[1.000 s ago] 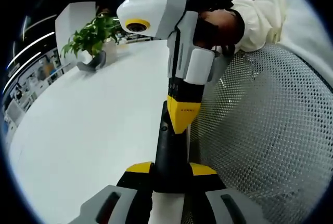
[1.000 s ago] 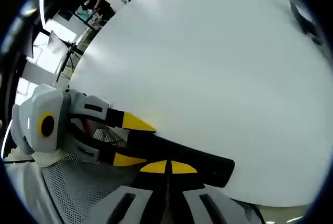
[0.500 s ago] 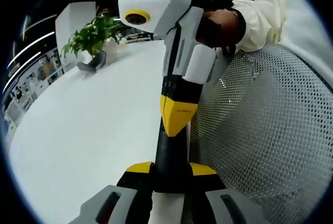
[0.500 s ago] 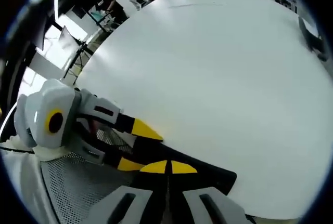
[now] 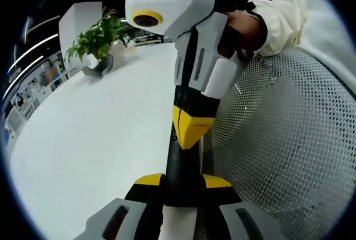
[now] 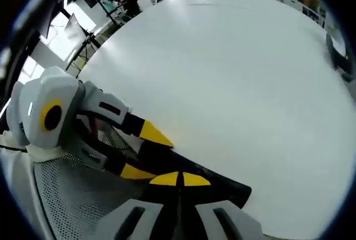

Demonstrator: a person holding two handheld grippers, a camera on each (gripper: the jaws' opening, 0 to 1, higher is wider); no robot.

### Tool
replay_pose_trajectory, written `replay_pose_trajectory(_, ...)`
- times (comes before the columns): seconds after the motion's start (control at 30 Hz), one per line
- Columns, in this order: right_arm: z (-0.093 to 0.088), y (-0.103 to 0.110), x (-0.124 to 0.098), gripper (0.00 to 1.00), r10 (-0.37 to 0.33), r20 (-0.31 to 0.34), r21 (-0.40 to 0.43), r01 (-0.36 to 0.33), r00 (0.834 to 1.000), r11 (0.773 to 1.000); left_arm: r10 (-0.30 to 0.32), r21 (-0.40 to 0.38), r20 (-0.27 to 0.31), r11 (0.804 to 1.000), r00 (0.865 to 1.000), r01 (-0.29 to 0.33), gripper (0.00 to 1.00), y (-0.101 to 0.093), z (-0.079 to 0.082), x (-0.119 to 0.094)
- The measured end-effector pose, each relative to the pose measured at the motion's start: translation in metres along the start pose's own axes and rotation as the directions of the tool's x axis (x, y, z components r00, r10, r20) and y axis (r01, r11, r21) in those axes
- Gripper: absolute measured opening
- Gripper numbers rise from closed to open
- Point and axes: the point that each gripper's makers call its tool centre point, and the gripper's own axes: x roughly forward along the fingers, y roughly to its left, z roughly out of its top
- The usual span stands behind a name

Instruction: Press the specified remote control buttons in sequence, fully releasing each button before pressing the next.

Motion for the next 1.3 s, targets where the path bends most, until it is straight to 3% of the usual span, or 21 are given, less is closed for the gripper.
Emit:
replay_pose_trajectory(0.37,0.0016,-0.0001,-0.0014,0.0,0.037,0.01,0.041,-0.037,0.999,0.998,-0.001,0.006,0.0,1.0,1.0,0.001,0.25,-0.0002,0.0,0.0001)
replay_pose_trajectory(0.9,0.0028,0.0066,0.002,0.0,0.045,0.017,-0.019,-0.045,0.999,0.999,-0.001,0.006,0.002,1.0,1.0,0.001,0.25,0.0,0.0003,-0.0003)
replay_pose_trajectory(1.3,0.0033,0.0065,0.0028,0.0,0.008,0.024,-0.074,-0.006,1.0,0.997,0.001,0.016,-0.008,1.0,1.0,-0.001,0.25,-0.0004,0.0004,-0.0002)
